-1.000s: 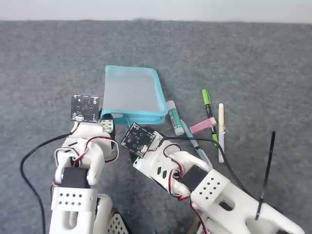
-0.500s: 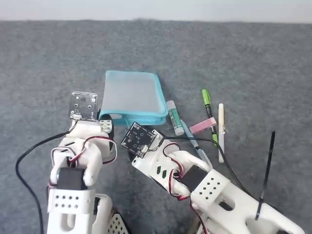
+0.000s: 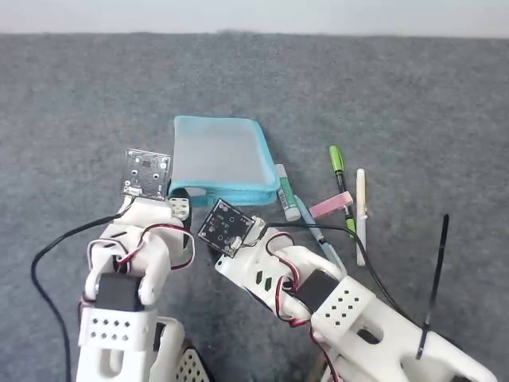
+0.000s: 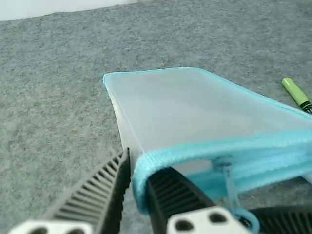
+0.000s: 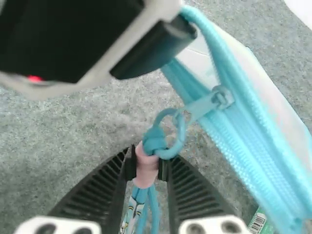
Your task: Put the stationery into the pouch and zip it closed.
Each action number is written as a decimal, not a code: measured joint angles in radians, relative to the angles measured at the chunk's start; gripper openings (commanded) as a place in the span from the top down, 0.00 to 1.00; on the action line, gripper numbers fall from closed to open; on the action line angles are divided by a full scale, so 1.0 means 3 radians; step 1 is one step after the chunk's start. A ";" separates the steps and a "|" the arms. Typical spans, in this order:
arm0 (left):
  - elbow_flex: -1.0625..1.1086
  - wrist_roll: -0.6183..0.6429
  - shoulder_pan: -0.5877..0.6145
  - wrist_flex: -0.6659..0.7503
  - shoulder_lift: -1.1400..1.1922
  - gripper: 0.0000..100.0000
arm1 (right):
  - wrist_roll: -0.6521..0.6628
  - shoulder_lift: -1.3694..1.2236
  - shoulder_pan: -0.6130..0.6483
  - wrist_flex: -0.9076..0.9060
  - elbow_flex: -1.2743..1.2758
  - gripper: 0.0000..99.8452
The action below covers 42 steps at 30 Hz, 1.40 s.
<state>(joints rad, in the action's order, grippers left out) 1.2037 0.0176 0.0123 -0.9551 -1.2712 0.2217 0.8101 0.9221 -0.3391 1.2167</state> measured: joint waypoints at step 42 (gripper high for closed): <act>0.0696 0.0087 0.0368 0.0967 0.0000 0.99 | 0.0179 -0.0813 -0.1632 -0.2926 -0.1979 0.86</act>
<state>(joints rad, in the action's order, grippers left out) 1.4124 0.0437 0.1227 -0.6651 -1.2712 0.2754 0.5662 0.4327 -1.2167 0.6229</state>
